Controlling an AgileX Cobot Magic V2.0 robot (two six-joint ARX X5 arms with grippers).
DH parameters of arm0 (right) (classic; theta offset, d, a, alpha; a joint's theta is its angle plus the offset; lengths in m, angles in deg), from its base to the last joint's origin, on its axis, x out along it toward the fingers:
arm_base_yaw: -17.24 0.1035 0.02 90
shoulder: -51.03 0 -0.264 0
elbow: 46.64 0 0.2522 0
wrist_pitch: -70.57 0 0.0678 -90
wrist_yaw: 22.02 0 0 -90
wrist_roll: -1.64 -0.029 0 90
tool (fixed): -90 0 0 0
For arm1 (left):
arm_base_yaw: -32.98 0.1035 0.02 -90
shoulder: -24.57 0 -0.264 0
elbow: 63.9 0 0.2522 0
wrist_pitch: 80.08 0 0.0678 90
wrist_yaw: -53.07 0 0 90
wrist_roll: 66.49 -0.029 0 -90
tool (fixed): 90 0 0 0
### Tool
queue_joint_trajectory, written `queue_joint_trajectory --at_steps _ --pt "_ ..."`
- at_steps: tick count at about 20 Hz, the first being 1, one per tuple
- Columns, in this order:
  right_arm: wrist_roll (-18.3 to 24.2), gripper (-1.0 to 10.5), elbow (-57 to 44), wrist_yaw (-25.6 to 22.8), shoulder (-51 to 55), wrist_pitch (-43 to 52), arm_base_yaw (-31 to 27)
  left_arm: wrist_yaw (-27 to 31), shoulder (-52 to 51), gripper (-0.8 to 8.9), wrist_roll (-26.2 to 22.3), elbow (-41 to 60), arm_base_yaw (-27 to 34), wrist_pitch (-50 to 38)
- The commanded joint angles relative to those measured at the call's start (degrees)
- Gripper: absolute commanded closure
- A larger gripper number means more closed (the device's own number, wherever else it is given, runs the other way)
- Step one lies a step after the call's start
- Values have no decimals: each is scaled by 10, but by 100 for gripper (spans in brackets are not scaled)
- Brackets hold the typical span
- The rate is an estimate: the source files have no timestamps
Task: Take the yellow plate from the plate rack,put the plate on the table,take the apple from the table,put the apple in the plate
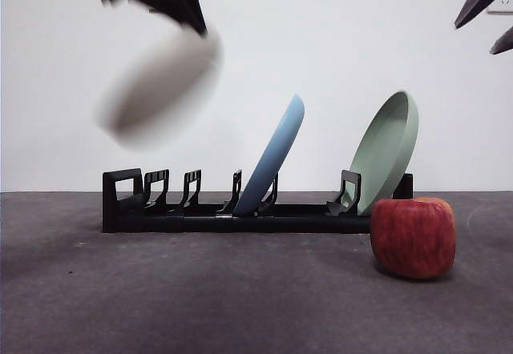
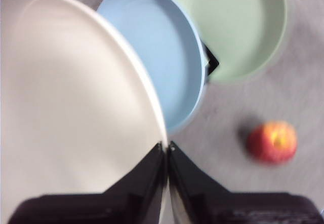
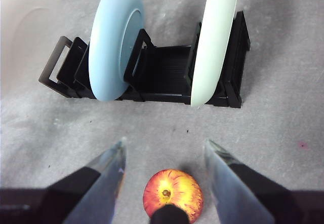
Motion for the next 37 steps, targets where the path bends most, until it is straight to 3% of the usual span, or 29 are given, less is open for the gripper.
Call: queue_joint_trajectory --at_steps 1,6,10,15,17,21,24,29,33,34,37 --pt "6 690 2 -1 -1 6 1 -2 -44 822 -34 -8 -16 45" --pt "6 691 2 -1 -1 7 1 5 -171 822 -34 -7 -73 119" --pt "6 691 2 -1 -1 7 1 117 -219 822 -16 15 -150 178" --pt "6 691 2 -1 -1 7 1 199 -230 822 58 161 -262 94" --pt "6 691 2 -2 -1 7 1 215 -214 822 91 233 -297 19" --pt "6 695 2 -3 -1 7 1 218 -137 822 105 324 -333 -83" --pt "6 695 2 -3 -1 8 1 249 -52 822 102 332 -346 -110" --pt "6 695 2 -3 -1 8 1 244 68 822 98 332 -357 -156" --pt "7 694 2 -21 -1 8 1 242 99 813 97 332 -366 -167" --pt "7 693 2 -22 -1 7 1 242 99 792 98 332 -367 -169" --pt "7 684 2 -23 -1 8 3 242 91 404 98 331 -362 -171"
